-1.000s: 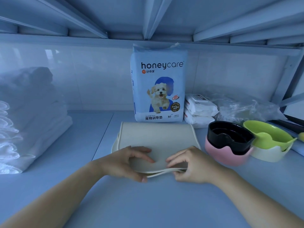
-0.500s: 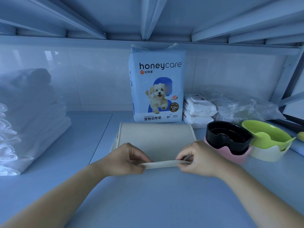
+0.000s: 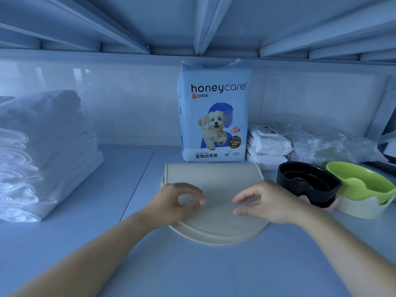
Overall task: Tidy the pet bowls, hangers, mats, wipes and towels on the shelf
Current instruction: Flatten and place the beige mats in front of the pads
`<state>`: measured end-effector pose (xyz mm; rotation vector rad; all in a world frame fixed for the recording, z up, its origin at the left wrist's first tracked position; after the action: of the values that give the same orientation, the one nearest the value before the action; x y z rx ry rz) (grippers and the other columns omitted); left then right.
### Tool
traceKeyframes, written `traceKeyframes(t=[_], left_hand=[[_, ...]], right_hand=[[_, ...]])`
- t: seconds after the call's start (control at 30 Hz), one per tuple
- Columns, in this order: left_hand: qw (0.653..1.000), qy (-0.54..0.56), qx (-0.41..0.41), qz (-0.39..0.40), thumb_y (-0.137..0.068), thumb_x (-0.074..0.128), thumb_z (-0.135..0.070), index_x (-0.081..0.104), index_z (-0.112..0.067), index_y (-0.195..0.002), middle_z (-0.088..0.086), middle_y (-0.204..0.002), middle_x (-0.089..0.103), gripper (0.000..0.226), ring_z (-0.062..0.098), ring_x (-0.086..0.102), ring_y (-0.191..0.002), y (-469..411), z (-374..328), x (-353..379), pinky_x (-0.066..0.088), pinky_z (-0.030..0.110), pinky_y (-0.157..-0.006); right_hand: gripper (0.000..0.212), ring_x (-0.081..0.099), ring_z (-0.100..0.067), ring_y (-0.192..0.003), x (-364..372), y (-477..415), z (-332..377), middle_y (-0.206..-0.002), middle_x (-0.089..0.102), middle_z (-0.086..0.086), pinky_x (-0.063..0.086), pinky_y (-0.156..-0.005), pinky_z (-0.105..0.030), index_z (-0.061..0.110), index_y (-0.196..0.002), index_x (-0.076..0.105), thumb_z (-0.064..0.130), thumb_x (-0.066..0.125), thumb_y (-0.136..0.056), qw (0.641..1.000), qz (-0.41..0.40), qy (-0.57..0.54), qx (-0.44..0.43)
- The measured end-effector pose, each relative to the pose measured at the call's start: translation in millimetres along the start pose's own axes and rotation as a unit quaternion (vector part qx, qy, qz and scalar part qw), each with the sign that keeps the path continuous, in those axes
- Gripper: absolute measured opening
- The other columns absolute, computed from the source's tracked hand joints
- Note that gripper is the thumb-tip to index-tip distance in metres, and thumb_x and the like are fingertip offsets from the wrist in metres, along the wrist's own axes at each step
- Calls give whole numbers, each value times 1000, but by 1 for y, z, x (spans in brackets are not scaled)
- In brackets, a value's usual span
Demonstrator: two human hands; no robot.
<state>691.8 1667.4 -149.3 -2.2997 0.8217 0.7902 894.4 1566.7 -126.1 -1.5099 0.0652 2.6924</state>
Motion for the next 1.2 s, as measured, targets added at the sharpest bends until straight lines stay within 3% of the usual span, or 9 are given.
traceKeyframes(t=[0.07,0.13,0.23,0.37,0.43,0.53,0.83,1.03,1.2], left_hand=[[981,-153,-74,-95,-87,59,-41,52,-28,-128,-13,-140,43,44,10,35,-134,-4,17,-9,27,16,-104],[952,-208,-208,-81,-90,45,-51,17,-17,-148,5,-156,13,73,22,7,-145,-4,40,-9,14,30,-115],[939,-200,-272,-57,-92,36,-54,-1,-6,-148,14,-155,15,82,27,10,-144,-6,53,-1,12,36,-116],[964,-145,-211,-73,-95,41,-41,3,-10,-148,9,-148,27,72,25,23,-138,-17,40,6,23,32,-108],[973,-97,-190,-89,-96,43,-33,4,-12,-149,8,-146,30,69,26,32,-133,-24,37,5,29,30,-102],[978,-72,-169,-103,-96,44,-22,8,-14,-149,8,-148,30,64,25,35,-131,-33,37,3,33,29,-98],[975,-135,-159,-78,-95,39,-10,40,-14,-139,13,-145,30,44,29,42,-126,-47,47,2,34,26,-96],[976,-80,-136,-149,-86,43,6,55,-21,-126,9,-146,37,50,21,38,-132,-41,53,-4,25,10,-85],[976,-89,-120,-161,-82,39,11,55,-21,-126,9,-147,34,57,20,36,-134,-38,50,-4,25,8,-84]], right_hand=[[42,59,0,-107,4,-17,2,-118,63,18,47,-98,-30,41,-102,67,62,70,-66,999,-3,20,-32],[43,48,-3,-122,6,-32,6,-132,53,14,34,-107,-23,35,-116,62,51,69,-76,997,-13,52,-59],[56,31,-5,-136,11,-51,8,-148,35,9,21,-109,-16,24,-135,47,45,62,-85,993,-46,91,-65],[67,7,-10,-145,31,-65,4,-159,6,7,10,-118,-37,23,-148,22,52,43,-93,992,-50,119,-17],[65,-4,-13,-146,39,-70,-3,-159,-5,7,3,-117,-50,24,-150,13,54,33,-95,989,-40,145,18],[64,-12,-16,-145,47,-78,-15,-158,-14,8,-2,-112,-58,28,-150,7,57,24,-96,984,-19,165,60],[64,-9,-18,-146,50,-91,-21,-158,-13,7,-1,-114,-56,30,-150,5,59,19,-95,979,-24,186,83],[57,0,-15,-146,45,-87,-19,-159,0,7,6,-116,-50,26,-148,21,51,28,-97,985,-59,151,60],[52,9,-18,-145,14,-105,-11,-158,11,1,11,-115,-52,14,-145,27,39,33,-99,981,-98,158,57]])
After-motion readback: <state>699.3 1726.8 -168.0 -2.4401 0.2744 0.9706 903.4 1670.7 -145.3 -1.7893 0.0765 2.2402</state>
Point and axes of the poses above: each hand's wrist, its own y-axis away from the middle knuckle, its own x-axis out of the palm, z = x × y, the point moved 4 cm from there along -y, towards the middle knuckle
